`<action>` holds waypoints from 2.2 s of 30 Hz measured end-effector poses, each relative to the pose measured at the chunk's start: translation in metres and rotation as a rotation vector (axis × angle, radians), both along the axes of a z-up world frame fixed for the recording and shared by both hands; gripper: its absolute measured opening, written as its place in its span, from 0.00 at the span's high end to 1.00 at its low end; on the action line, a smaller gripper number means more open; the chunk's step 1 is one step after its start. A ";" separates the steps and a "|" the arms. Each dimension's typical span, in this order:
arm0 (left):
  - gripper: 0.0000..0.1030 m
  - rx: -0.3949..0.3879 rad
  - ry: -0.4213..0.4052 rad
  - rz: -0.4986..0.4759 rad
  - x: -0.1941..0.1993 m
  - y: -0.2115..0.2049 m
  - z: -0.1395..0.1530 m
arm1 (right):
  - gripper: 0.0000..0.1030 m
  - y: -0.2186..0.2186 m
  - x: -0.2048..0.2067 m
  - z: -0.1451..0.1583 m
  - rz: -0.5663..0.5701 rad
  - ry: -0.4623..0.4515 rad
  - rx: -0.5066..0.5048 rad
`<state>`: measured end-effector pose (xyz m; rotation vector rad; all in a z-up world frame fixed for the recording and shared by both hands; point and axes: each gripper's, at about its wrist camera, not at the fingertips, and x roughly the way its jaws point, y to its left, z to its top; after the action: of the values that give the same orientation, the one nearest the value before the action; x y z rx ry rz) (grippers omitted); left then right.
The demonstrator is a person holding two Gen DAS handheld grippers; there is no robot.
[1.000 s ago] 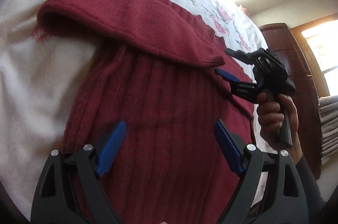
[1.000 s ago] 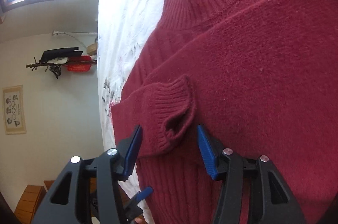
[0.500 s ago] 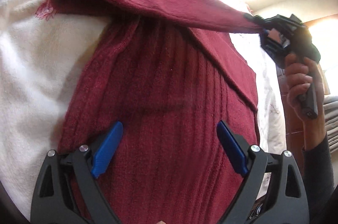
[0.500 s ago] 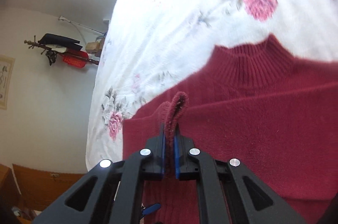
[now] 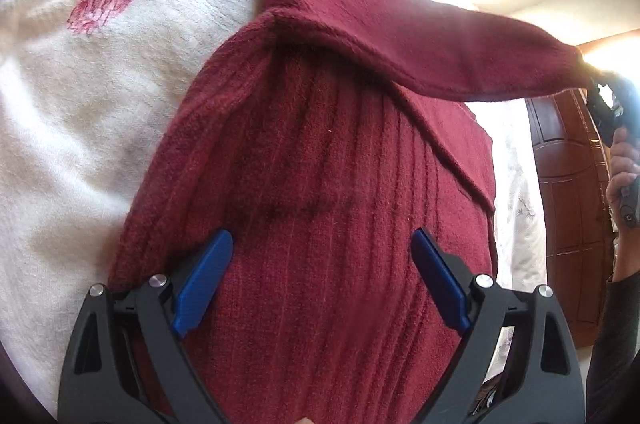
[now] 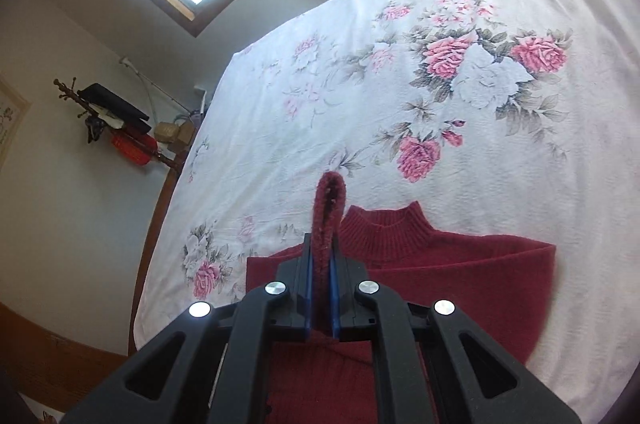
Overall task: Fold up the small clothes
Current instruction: 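Lay the cuff across the folded sleeve with the right gripper and release, then move both grippers to the sweater hem and grasp it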
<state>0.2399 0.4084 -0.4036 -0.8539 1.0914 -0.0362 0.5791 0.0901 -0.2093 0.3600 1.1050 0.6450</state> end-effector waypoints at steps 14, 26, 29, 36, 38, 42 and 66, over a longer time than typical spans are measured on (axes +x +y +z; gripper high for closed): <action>0.14 0.007 -0.124 -0.044 0.040 0.013 0.061 | 0.94 -0.102 -0.003 -0.137 -0.173 0.263 0.049; 0.14 -0.073 -0.083 -0.056 0.138 0.062 0.060 | 0.80 -0.140 -0.005 -0.194 -0.237 0.334 0.071; 0.14 -0.162 -0.088 -0.012 0.158 0.088 0.061 | 0.67 -0.150 -0.001 -0.185 -0.267 0.313 0.129; 0.13 -0.204 -0.078 -0.044 0.204 0.083 0.047 | 0.93 -0.122 0.005 -0.178 -0.184 0.251 -0.017; 0.13 -0.139 -0.035 -0.044 0.215 0.080 0.035 | 0.94 -0.121 0.004 -0.174 -0.190 0.214 -0.022; 0.13 -0.036 0.088 -0.024 0.227 0.084 -0.008 | 0.94 -0.120 0.008 -0.195 -0.187 0.242 -0.113; 0.17 0.025 -0.020 -0.243 0.158 0.046 0.000 | 0.90 -0.126 -0.035 -0.180 -0.083 0.205 0.016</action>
<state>0.3978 0.4545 -0.4033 -0.6936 1.1695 -0.2327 0.5438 -0.0354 -0.3894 0.4911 1.2740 0.5520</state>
